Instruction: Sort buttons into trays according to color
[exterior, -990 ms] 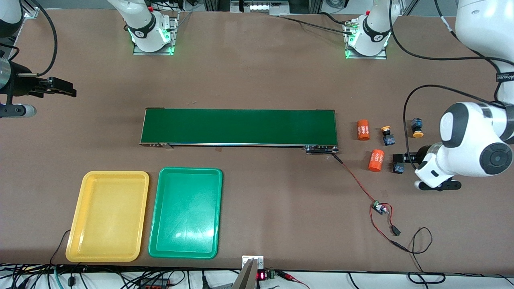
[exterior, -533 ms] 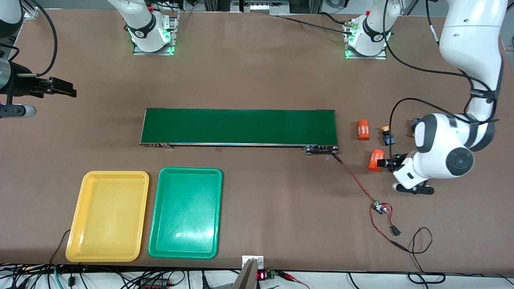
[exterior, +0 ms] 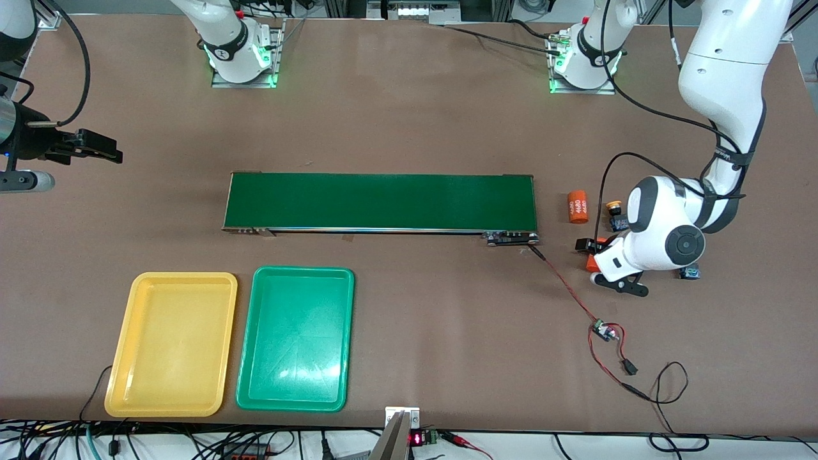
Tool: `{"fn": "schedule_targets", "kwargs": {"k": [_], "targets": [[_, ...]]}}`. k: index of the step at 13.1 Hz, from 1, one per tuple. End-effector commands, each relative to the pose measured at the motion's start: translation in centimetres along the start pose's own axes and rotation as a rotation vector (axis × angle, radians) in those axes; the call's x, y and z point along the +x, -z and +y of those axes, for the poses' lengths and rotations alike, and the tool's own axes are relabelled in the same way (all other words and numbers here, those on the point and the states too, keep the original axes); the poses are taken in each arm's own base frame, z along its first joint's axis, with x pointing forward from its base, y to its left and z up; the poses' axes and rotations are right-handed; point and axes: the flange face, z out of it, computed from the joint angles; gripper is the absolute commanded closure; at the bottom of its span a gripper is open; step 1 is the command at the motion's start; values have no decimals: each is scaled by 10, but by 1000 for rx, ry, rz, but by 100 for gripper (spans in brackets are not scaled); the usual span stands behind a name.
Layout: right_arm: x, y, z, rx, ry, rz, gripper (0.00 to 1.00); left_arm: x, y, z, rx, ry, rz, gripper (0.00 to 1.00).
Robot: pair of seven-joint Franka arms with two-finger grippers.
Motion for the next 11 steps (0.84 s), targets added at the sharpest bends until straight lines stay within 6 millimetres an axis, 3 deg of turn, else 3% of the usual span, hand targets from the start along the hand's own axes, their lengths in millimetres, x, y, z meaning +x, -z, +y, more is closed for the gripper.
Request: {"fn": "schedule_targets", "kwargs": {"k": [1,3,4,6,9,11], "targets": [[-4,-4,-8,21,13,-3,0,-5,4,0,8,-23,5,66],[-19,-12,-17,15,14,7,0,-5,16,-2,12,-21,17,93],[-30,-18,-18,11,12,20,0,-6,22,1,16,-30,20,100],[-50,-32,-18,3,6,46,0,-8,43,11,20,-54,29,100],[-68,-45,-24,39,0,100,0,-18,94,59,19,-288,31,100],[-78,-58,-32,48,5,140,0,-37,113,105,20,-414,7,100]]}}
